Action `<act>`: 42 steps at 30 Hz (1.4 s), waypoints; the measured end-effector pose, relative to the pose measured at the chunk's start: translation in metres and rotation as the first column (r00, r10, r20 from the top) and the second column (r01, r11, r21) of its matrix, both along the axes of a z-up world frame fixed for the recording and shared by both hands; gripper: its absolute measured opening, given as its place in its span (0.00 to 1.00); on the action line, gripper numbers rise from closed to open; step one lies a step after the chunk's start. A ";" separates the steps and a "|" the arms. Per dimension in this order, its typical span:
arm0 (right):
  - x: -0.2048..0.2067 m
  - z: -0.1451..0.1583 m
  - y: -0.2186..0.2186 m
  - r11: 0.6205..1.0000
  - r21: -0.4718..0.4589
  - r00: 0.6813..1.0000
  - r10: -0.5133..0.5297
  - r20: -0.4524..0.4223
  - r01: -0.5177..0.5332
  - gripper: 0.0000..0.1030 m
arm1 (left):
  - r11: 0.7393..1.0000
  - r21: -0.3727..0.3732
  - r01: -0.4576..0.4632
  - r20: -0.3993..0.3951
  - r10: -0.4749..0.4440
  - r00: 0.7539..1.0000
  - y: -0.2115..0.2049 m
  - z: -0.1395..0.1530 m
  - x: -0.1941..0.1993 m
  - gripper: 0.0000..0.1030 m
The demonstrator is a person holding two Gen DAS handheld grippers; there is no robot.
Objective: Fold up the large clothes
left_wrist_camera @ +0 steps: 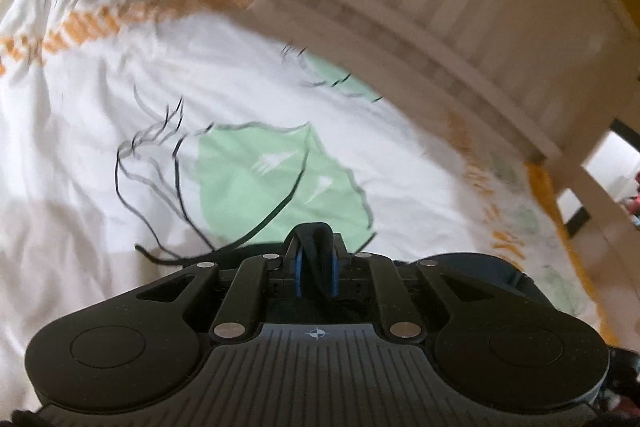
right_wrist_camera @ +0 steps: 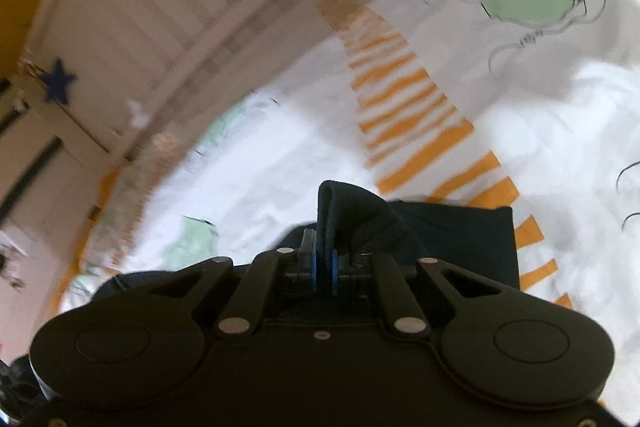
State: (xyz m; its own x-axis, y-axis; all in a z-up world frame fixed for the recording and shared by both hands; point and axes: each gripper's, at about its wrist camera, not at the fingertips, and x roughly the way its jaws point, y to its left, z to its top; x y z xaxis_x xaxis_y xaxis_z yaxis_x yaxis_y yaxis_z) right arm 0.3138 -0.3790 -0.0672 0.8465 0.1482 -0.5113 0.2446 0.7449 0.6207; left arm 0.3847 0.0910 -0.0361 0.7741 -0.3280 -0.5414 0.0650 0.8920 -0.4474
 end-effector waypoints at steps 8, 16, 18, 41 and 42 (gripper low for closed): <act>0.007 -0.011 0.001 0.999 -0.052 1.000 -0.004 0.001 0.004 0.50 | 1.000 0.011 -0.028 -0.043 0.029 0.999 0.004 -0.004 0.006 0.69; -0.022 0.022 0.019 0.975 -0.223 0.994 0.026 0.107 -0.001 0.93 | 0.980 0.188 0.061 0.038 -0.069 0.997 -0.022 0.031 -0.040 0.85; -0.031 0.028 0.039 0.955 -0.293 0.991 0.083 0.101 -0.050 0.93 | 0.961 0.242 0.132 0.036 -0.145 0.989 -0.044 0.031 -0.053 0.85; 0.047 -0.014 0.089 0.807 -0.534 0.965 0.168 -0.201 -0.251 0.98 | 0.895 0.372 0.246 -0.119 -0.217 0.969 -0.083 -0.035 -0.006 1.00; 0.043 -0.014 0.091 0.807 -0.535 0.966 0.169 -0.196 -0.250 0.98 | 0.903 0.355 0.243 -0.110 -0.218 0.970 -0.079 -0.031 -0.009 1.00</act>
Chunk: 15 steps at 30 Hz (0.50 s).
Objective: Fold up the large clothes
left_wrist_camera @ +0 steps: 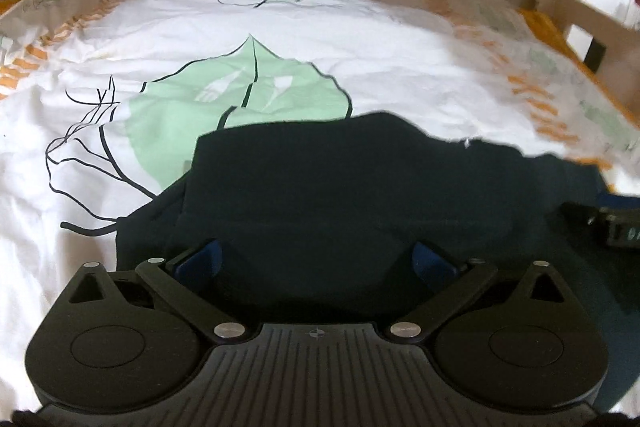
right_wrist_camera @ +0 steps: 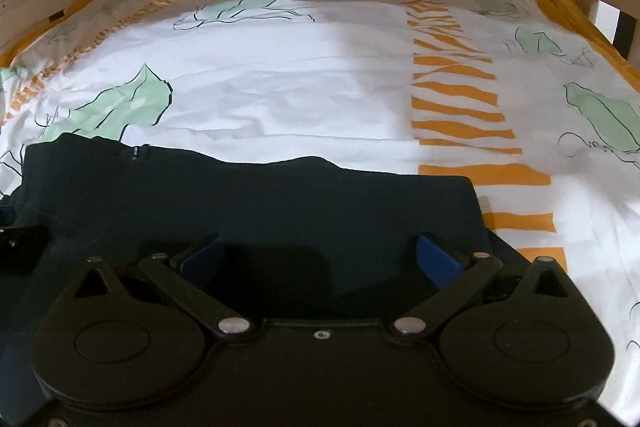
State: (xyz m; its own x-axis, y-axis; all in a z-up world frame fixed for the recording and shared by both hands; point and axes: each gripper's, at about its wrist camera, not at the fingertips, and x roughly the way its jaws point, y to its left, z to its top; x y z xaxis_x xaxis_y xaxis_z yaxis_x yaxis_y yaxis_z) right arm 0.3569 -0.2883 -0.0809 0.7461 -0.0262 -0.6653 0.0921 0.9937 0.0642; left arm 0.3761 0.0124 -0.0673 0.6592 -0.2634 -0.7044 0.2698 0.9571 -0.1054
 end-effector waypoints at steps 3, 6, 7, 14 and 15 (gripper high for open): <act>-0.018 0.007 -0.003 1.000 0.013 0.999 0.013 0.051 -0.014 0.98 | 0.997 -0.077 -0.012 0.025 0.014 1.000 0.020 0.013 -0.014 1.00; -0.043 0.016 -0.023 0.996 0.091 0.994 -0.003 0.106 -0.006 0.99 | 0.988 -0.150 -0.024 0.014 0.027 1.000 0.050 0.021 -0.031 1.00; -0.054 0.018 -0.032 0.993 0.121 0.993 -0.017 0.120 0.003 0.99 | 0.986 -0.161 -0.032 0.008 0.034 0.999 0.060 0.022 -0.038 1.00; -0.103 0.008 -0.093 0.958 0.274 0.991 -0.113 0.069 0.090 0.99 | 0.957 -0.266 -0.112 -0.116 0.084 0.990 0.110 0.009 -0.069 1.00; -0.109 0.004 -0.100 0.948 0.303 0.991 -0.118 0.054 0.097 0.99 | 0.953 -0.278 -0.118 -0.135 0.083 0.987 0.113 0.006 -0.071 1.00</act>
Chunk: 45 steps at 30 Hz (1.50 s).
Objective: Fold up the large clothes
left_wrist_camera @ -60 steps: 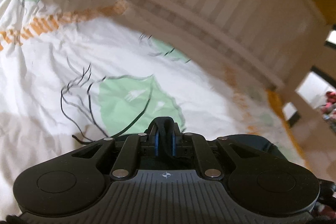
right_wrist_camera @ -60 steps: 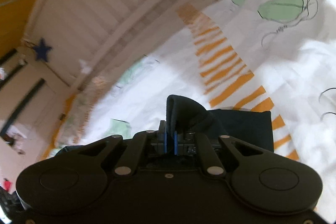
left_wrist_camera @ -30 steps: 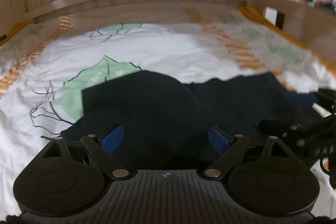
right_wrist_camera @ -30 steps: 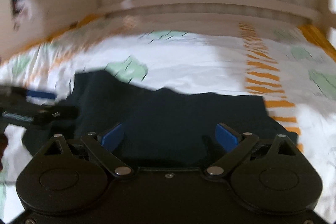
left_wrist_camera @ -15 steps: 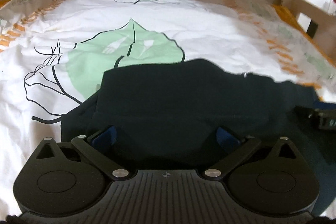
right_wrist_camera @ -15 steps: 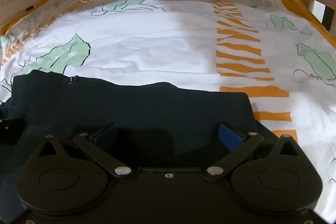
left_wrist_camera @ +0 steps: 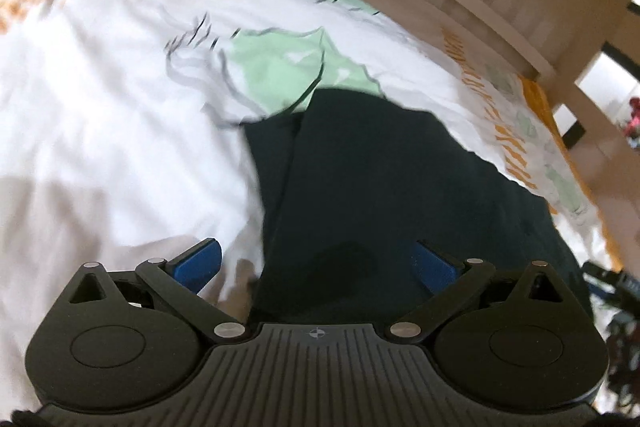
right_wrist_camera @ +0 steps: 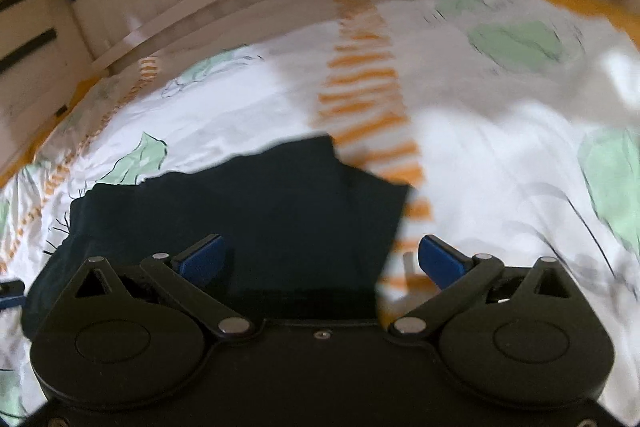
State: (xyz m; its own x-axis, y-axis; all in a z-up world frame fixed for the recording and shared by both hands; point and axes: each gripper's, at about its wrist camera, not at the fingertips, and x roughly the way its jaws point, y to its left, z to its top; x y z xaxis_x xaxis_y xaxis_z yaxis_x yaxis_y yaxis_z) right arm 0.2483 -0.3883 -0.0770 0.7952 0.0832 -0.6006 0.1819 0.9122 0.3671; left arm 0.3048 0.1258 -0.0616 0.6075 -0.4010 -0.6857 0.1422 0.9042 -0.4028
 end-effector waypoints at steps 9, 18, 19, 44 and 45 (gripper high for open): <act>-0.015 -0.022 -0.018 0.980 0.190 0.998 0.061 -0.007 -0.059 1.00 | 0.997 -0.054 0.063 -0.057 -0.066 0.996 -0.015 -0.024 0.021 1.00; -0.001 -0.037 -0.006 0.937 0.293 0.981 0.184 0.056 -0.192 1.00 | 0.987 -0.087 0.135 -0.030 -0.138 0.990 -0.039 -0.032 0.057 1.00; 0.002 -0.038 -0.006 0.932 0.305 0.981 0.183 0.064 -0.194 1.00 | 0.988 -0.081 0.134 -0.028 -0.137 0.990 -0.042 -0.032 0.057 1.00; -0.011 -0.017 -0.007 0.921 0.383 0.997 0.071 0.020 -0.073 0.24 | 0.949 -0.313 0.021 -0.063 -0.043 0.997 -0.004 -0.006 0.022 0.18; -0.016 -0.013 -0.007 0.914 0.400 0.998 0.065 0.028 -0.071 0.23 | 0.946 -0.322 0.027 -0.058 -0.048 0.997 -0.003 -0.001 0.018 0.18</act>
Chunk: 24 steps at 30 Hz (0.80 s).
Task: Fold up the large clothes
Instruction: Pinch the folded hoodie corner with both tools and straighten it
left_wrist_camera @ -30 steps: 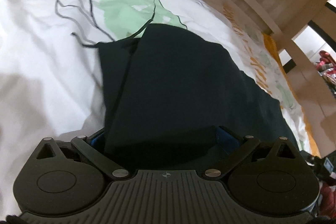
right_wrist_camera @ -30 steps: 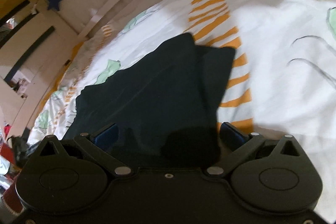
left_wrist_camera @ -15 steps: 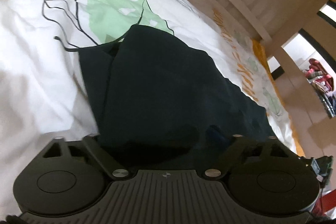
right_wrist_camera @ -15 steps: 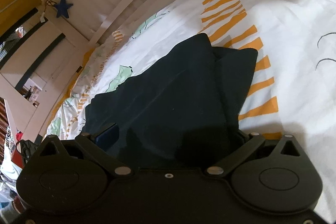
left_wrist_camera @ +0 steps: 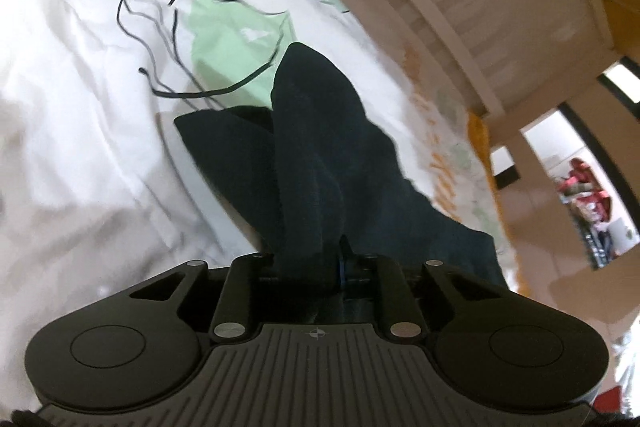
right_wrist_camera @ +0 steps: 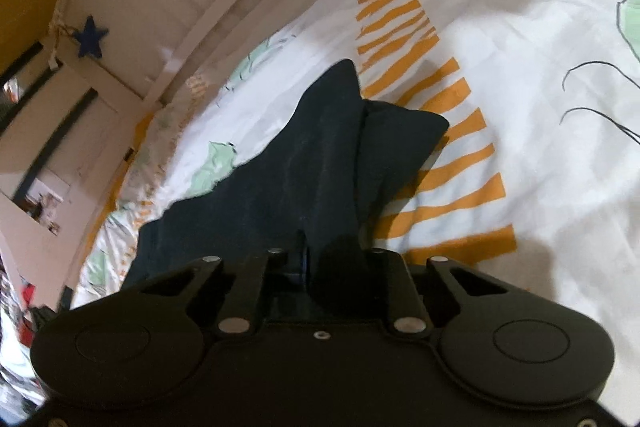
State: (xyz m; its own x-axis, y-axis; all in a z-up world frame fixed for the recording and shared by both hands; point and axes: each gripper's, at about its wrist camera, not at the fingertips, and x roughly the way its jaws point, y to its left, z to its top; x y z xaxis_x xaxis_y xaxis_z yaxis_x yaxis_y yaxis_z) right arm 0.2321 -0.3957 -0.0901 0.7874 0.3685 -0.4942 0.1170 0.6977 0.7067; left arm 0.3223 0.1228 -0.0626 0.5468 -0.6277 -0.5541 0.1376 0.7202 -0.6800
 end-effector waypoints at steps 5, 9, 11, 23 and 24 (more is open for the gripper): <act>-0.033 0.021 0.002 1.000 0.012 1.000 0.009 0.004 -0.009 0.23 | 0.999 -0.029 0.043 0.002 -0.043 0.999 0.006 0.021 -0.029 0.17; -0.074 0.031 0.002 1.000 0.022 1.000 0.014 -0.021 -0.013 0.23 | 0.994 -0.058 0.089 -0.021 -0.090 0.996 0.019 0.028 -0.066 0.16; -0.096 0.033 0.003 1.000 0.026 0.999 0.019 -0.045 -0.017 0.23 | 0.992 -0.063 0.113 -0.039 -0.116 0.993 0.024 0.029 -0.085 0.16; -0.124 0.013 0.014 0.981 -0.191 0.966 -0.042 -0.255 -0.008 0.65 | 0.941 0.338 -0.011 0.001 0.011 1.000 0.026 -0.011 -0.107 0.40; -0.121 0.013 0.014 0.979 -0.202 0.967 -0.043 -0.250 -0.009 0.69 | 0.934 0.357 -0.015 0.015 0.011 1.000 0.024 -0.009 -0.108 0.41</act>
